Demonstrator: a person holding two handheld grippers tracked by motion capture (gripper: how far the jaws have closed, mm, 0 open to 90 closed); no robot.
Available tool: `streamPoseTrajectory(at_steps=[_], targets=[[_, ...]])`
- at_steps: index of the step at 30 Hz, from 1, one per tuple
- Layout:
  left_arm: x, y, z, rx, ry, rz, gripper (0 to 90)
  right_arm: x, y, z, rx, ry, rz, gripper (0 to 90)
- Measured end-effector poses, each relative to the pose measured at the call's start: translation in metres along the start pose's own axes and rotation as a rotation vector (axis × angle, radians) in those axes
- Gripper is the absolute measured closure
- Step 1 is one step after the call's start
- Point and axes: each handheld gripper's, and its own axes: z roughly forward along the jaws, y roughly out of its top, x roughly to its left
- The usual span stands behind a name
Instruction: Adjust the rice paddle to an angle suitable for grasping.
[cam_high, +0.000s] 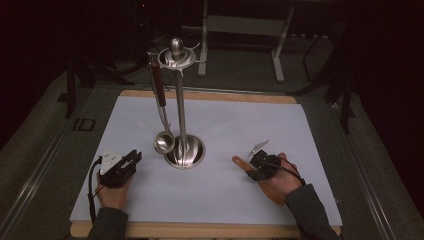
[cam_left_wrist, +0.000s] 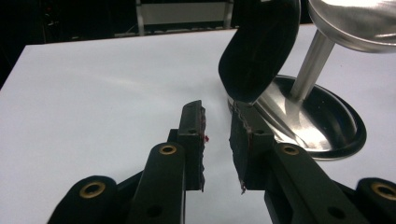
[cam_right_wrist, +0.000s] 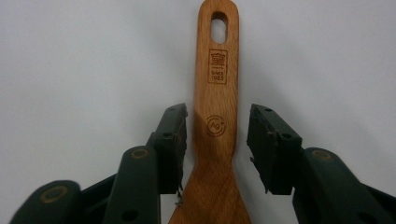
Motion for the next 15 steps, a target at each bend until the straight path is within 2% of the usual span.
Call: streamPoseTrajectory(at_steps=[7,15], targets=[[0.001,-0.001,0.001,0.005,-0.003,0.0,74.7,-0.005,0.008,0.008,0.076,0.045,0.023,61.6],[0.001,-0.002,0.001,0.006,-0.002,-0.002,74.3,-0.013,0.016,0.008,0.157,0.1,0.039,64.6]])
